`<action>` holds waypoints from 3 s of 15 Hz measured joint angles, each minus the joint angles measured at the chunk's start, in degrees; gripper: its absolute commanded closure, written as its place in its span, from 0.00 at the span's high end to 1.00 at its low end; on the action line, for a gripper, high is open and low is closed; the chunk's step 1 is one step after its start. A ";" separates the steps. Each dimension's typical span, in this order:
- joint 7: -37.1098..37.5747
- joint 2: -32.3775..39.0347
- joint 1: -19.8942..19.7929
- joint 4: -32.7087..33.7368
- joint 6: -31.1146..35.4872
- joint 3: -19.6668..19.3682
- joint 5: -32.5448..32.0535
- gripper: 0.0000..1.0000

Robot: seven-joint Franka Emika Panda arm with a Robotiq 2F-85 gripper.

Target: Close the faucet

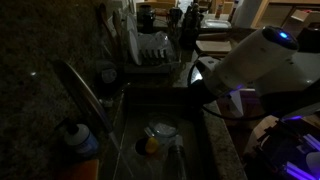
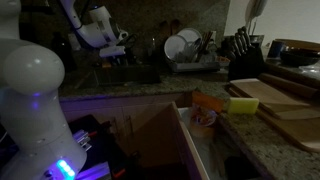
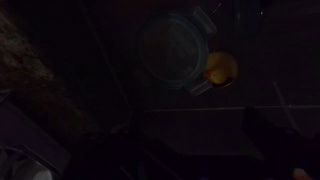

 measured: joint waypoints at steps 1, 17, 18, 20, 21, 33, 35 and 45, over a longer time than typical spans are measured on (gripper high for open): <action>1.02 0.13 0.00 0.12 0.16 -0.35 -0.48 1.00; 25.74 33.09 29.14 35.71 29.08 -36.49 -8.54 1.00; 25.79 33.14 29.12 35.86 28.62 -36.56 -8.54 1.00; 25.25 33.21 29.57 36.10 28.15 -37.25 -8.44 1.00; 24.83 33.45 29.64 36.70 27.76 -37.49 -8.23 1.00; 22.70 44.18 27.06 51.90 27.38 -36.77 -2.08 1.00; 22.65 45.72 26.79 53.59 27.30 -36.94 -1.54 1.00; 19.34 63.99 26.95 75.70 27.80 -42.68 9.02 1.00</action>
